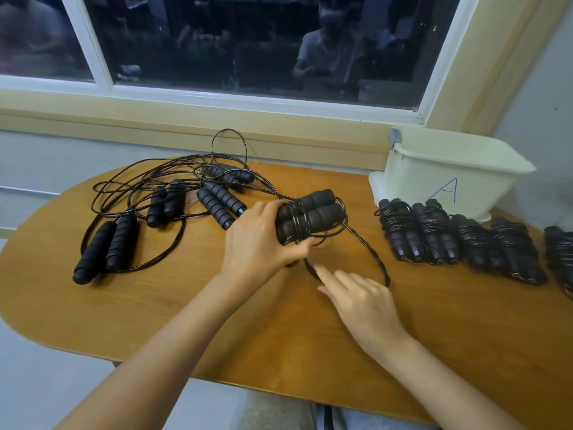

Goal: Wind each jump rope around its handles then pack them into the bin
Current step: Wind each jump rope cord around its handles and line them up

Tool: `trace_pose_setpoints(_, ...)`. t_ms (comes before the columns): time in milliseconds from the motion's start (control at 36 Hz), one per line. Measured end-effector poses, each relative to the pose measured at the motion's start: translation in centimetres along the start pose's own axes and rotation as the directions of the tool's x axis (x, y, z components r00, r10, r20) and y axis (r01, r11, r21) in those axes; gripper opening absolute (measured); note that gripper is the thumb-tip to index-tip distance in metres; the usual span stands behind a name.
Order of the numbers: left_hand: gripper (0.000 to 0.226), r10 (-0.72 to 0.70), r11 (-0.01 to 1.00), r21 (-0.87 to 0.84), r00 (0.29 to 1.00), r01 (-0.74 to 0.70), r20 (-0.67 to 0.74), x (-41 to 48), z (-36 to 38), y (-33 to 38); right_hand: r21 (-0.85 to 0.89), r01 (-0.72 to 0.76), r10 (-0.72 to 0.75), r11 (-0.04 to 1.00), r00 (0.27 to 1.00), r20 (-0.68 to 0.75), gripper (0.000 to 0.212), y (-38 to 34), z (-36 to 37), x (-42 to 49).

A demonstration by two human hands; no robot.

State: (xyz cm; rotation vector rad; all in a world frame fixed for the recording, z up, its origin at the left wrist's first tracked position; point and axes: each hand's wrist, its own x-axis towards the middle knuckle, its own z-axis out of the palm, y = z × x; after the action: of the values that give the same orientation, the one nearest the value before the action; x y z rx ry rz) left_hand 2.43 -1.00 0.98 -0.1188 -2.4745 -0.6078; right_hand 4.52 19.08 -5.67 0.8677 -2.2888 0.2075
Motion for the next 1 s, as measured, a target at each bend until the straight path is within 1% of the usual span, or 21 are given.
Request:
trace_pose_setpoints(83, 0.078, -0.071, 0.996, -0.056, 0.997, 0.068, -0.043, 0.9, -0.7, -1.0, 0.075, 0.007, -0.007, 0.997, 1.000, -0.006, 0.028, 1.7, -0.5, -0.4)
trace_pose_setpoints(139, 0.080, -0.091, 0.993, -0.083, 0.994, 0.087, -0.052, 1.4, -1.1, -1.7, 0.142, -0.012, 0.012, 0.990, 1.000, 0.004, 0.025, 3.0, -1.0, -0.4)
trace_pose_setpoints(167, 0.081, -0.085, 0.993, -0.087, 0.995, 0.080, -0.050, 1.5, -1.2, -1.8, 0.186, -0.033, 0.027, 0.982, 0.999, 0.034, 0.027, 3.7, -1.3, -0.2)
trace_pose_setpoints(222, 0.082, -0.069, 0.993, -0.101, 0.996, 0.064, -0.047, 1.5, -1.2, -2.0, 0.293, -0.109, 0.070, 0.950, 0.988, 0.141, 0.031, 5.2, -1.7, 0.0)
trace_pose_setpoints(278, 0.081, -0.083, 0.989, -0.130, 0.995, 0.075, -0.057, 1.7, -1.5, -2.3, 0.392, -0.222, 0.116, 0.893, 0.954, 0.275, 0.022, 6.5, -2.1, 0.2)
trace_pose_setpoints(306, 0.082, -0.094, 0.986, -0.145, 0.993, 0.084, -0.065, 1.7, -1.6, -2.5, 0.423, -0.272, 0.139, 0.864, 0.938, 0.319, 0.016, 7.0, -2.3, 0.3)
trace_pose_setpoints(361, 0.083, -0.108, 0.982, -0.164, 0.991, 0.094, -0.080, 1.9, -1.9, -3.0, 0.472, -0.327, 0.170, 0.819, 0.923, 0.344, 0.013, 7.9, -2.5, 0.4)
trace_pose_setpoints(444, 0.083, -0.118, 0.977, -0.191, 0.989, 0.099, -0.088, 1.7, -2.2, -3.2, 0.515, -0.325, 0.166, 0.793, 0.929, 0.332, 0.020, 8.8, -2.7, 0.8)
trace_pose_setpoints(472, 0.081, -0.124, 0.972, -0.211, 0.988, 0.103, -0.089, 1.6, -2.3, -3.3, 0.527, -0.353, 0.177, 0.773, 0.918, 0.356, 0.020, 9.1, -2.7, 1.0)
trace_pose_setpoints(528, 0.079, -0.129, 0.962, -0.255, 0.988, 0.103, -0.089, 1.5, -2.5, -3.4, 0.553, -0.460, 0.220, 0.695, 0.868, 0.446, 0.023, 9.6, -3.0, 1.8)
trace_pose_setpoints(611, 0.076, -0.102, 0.948, -0.309, 0.991, 0.071, -0.085, 1.2, -2.6, -3.3, 0.580, -0.559, 0.205, 0.593, 0.801, 0.562, 0.028, 10.5, -3.7, 3.4)
trace_pose_setpoints(694, 0.066, -0.018, 0.936, -0.353, 0.998, -0.006, -0.065, 0.4, -2.7, -3.5, 0.573, -0.645, 0.214, 0.505, 0.737, 0.641, 0.038, 11.5, -3.6, 5.4)
trace_pose_setpoints(750, 0.061, 0.044, 0.929, -0.365, 0.998, -0.055, -0.039, -0.1, -2.7, -3.9, 0.536, -0.693, 0.214, 0.482, 0.687, 0.695, 0.039, 12.2, -3.2, 6.6)
trace_pose_setpoints(806, 0.059, 0.130, 0.927, -0.352, 0.991, -0.130, -0.024, -0.4, -2.7, -4.1, 0.504, -0.719, 0.219, 0.478, 0.654, 0.724, 0.039, 12.7, -2.9, 7.7)
trace_pose_setpoints(861, 0.060, 0.230, 0.924, -0.308, 0.973, -0.226, -0.022, -0.8, -2.6, -3.8, 0.483, -0.728, 0.234, 0.486, 0.641, 0.731, 0.040, 12.8, -2.6, 9.0)
trace_pose_setpoints(917, 0.065, 0.332, 0.919, -0.227, 0.943, -0.323, -0.001, -1.1, -2.4, -3.1, 0.459, -0.728, 0.260, 0.509, 0.638, 0.725, 0.040, 12.6, -2.5, 10.5)
trace_pose_setpoints(1000, 0.068, 0.517, 0.855, -0.068, 0.854, -0.514, 0.061, -1.7, -1.8, -1.6, 0.453, -0.714, 0.273, 0.533, 0.653, 0.707, 0.038, 11.8, -2.8, 12.6)
